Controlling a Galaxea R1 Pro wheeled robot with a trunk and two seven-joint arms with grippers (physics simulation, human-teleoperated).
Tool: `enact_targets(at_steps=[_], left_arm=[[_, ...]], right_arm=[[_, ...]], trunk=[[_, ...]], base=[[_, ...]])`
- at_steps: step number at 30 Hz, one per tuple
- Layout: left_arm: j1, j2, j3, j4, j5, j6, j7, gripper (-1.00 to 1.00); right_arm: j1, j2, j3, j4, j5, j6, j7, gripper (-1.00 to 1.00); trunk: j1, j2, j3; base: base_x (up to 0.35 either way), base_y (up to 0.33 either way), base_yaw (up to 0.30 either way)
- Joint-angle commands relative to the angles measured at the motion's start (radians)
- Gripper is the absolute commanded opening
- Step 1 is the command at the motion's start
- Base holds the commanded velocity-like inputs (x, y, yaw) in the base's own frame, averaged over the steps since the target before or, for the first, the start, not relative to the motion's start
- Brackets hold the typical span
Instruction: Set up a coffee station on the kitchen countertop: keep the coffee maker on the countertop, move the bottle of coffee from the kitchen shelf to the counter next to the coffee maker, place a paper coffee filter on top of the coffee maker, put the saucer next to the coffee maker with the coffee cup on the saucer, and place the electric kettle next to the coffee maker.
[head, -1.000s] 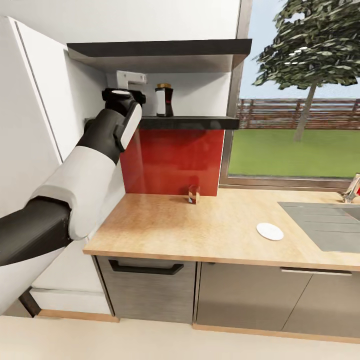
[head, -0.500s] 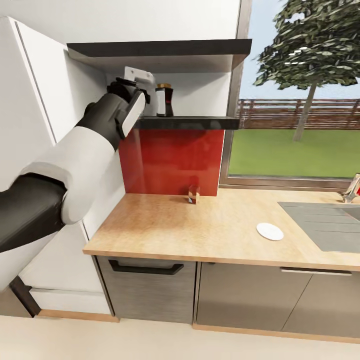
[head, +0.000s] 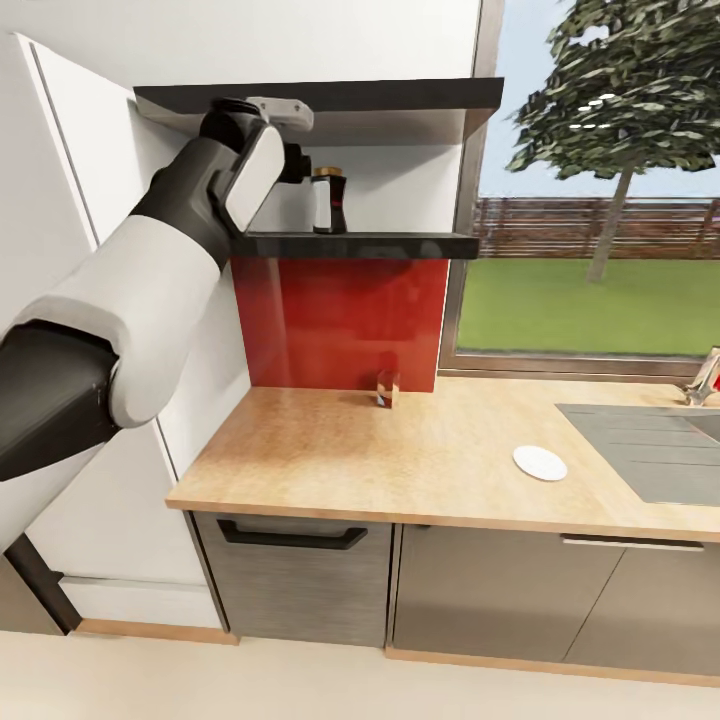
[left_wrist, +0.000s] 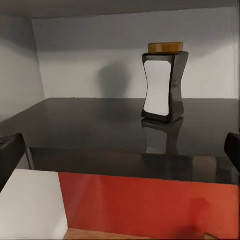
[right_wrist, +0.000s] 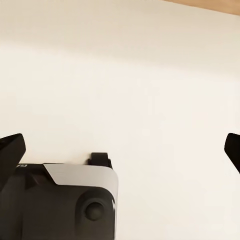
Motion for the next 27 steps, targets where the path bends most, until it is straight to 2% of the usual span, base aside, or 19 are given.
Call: enact_targets(at_steps=[1,8,11,15,22,24,27], left_arm=[[0.0,0.0,-0.005,-0.003,0.014,0.007,0.009,1.0],[0.006,0.0,-0.023,-0.045,0.015,0.015,0.015,1.0],[0.052,0.0,-0.032,-0.089,0.013,0.015,0.019,1.0],[0.078,0.0,-0.034,-0.13,0.006,0.02,0.019,1.0],[0.135,0.0,-0.038,-0.148,-0.003,0.038,0.02,1.0],[0.144,0.0,-0.04,-0.149,-0.021,0.039,0.02,1.0],[0.148,0.0,-0.037,-0.149,-0.064,0.04,0.02,1.0]], right_arm=[[-0.001,0.0,-0.008,-0.001,0.01,0.003,-0.003,1.0],[0.0,0.002,-0.008,-0.001,0.008,0.003,-0.005,1.0],[-0.001,0.003,-0.008,-0.001,0.008,0.003,-0.006,1.0],[-0.001,0.003,-0.008,-0.002,0.008,0.003,-0.006,1.0],[-0.001,0.002,-0.008,-0.002,0.007,0.003,-0.007,1.0],[0.005,-0.008,-0.008,0.0,0.008,0.008,-0.007,1.0],[0.076,-0.037,-0.008,0.0,0.009,0.011,-0.004,1.0]], trunk=[[0.001,-0.002,-0.002],[0.001,-0.002,-0.002],[0.001,-0.002,-0.002],[0.001,-0.002,-0.002],[0.001,-0.002,-0.002],[0.001,-0.002,-0.002],[0.001,-0.002,-0.002]], base=[[0.0,0.0,0.0],[0.0,0.0,0.0],[0.041,0.0,0.0],[0.225,0.003,0.0],[0.318,0.056,0.0],[0.297,0.065,0.0],[0.1,0.022,0.0]])
